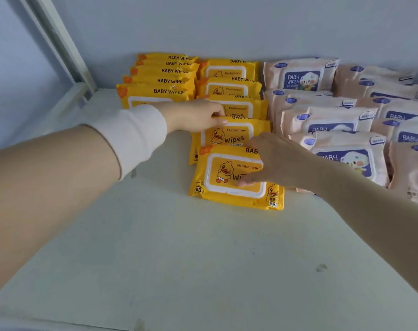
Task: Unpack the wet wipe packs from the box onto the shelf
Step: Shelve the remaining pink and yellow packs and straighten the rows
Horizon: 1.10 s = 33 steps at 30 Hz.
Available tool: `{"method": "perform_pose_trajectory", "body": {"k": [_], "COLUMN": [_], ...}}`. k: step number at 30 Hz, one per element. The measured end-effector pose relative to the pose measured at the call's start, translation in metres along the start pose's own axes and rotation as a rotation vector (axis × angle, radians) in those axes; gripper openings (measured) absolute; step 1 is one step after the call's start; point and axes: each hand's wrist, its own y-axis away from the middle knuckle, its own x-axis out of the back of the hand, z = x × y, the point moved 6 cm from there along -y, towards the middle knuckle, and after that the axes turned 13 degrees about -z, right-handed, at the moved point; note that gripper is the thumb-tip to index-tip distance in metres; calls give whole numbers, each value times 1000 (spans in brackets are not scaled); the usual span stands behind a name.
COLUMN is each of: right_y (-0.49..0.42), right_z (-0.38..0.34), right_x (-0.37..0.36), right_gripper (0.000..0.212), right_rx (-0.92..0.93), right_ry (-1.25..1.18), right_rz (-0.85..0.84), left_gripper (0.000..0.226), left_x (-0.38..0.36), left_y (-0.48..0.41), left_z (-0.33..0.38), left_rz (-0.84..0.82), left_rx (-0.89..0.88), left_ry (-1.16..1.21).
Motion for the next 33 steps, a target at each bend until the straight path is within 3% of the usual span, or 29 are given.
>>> {"method": "perform_pose_trajectory", "body": {"k": [2, 5, 8, 12, 14, 19, 24, 29, 33], "right_y": [2, 6, 1, -15, -19, -16, -16, -23, -27], "right_z": [-2, -8, -7, 0, -2, -8, -10, -9, -7], "right_x": [3, 18, 27, 32, 34, 37, 38, 41, 41], "right_gripper": [76, 73, 80, 111, 116, 98, 94, 92, 91], "right_rx": [20, 67, 69, 3, -29, -78, -115, -141, -186], "right_ry": [32, 128, 157, 107, 151, 258, 252, 248, 225], "right_rz": [53, 265, 352, 209, 161, 241, 263, 267, 295], "left_gripper": [43, 79, 64, 58, 54, 50, 71, 82, 75], "left_x": [0, 1, 7, 25, 32, 46, 45, 52, 61], "left_y": [1, 8, 5, 6, 6, -11, -33, -40, -40], "left_z": [-2, 1, -3, -10, -14, -10, 4, -4, 0], "left_rz": [-18, -28, 3, 33, 7, 87, -61, -135, -120], "left_rx": [-10, -51, -30, -31, -57, -49, 39, 115, 18], "left_ry": [53, 223, 340, 421, 486, 298, 86, 123, 218]}}
